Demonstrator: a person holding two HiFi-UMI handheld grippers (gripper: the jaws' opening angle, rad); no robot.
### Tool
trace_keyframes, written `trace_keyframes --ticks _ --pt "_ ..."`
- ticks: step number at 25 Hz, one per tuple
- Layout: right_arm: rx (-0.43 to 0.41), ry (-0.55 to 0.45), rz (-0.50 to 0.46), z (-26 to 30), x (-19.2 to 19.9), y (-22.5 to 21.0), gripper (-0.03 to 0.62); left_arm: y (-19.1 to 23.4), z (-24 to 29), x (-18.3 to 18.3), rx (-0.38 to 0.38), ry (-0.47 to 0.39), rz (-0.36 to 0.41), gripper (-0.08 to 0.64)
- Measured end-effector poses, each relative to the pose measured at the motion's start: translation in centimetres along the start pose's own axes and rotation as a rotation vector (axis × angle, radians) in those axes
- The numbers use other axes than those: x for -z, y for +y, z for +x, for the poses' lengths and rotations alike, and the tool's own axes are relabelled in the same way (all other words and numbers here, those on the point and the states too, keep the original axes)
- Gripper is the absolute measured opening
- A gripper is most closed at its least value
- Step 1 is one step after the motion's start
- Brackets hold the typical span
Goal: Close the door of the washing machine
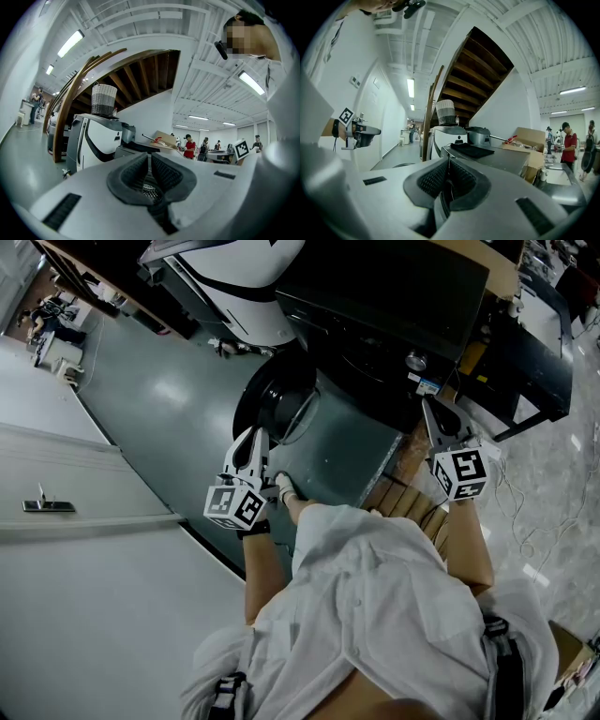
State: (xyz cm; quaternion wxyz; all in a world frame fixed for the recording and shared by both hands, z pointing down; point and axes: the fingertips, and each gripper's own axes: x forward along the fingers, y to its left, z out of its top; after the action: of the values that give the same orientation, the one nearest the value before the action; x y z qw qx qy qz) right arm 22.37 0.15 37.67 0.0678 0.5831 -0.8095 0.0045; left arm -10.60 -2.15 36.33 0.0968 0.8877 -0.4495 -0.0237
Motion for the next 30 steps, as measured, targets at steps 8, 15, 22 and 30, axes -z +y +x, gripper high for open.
trace_keyframes --ticks 8,15,22,30 --pt "-0.02 0.006 -0.012 0.2 0.2 0.3 0.029 -0.1 -0.1 0.6 0.009 0.008 0.001 0.031" --pt "-0.042 0.007 -0.004 1.1 0.4 1.2 0.029 0.7 -0.6 0.8 0.01 0.021 0.03 0.031" --pt "-0.096 0.016 -0.015 4.2 0.5 4.5 0.031 3.6 -1.4 1.2 -0.011 0.031 0.03 0.031" --pt "-0.177 0.024 -0.047 9.0 -0.1 8.7 0.031 8.5 -2.3 1.5 -0.055 0.034 0.019 0.032"
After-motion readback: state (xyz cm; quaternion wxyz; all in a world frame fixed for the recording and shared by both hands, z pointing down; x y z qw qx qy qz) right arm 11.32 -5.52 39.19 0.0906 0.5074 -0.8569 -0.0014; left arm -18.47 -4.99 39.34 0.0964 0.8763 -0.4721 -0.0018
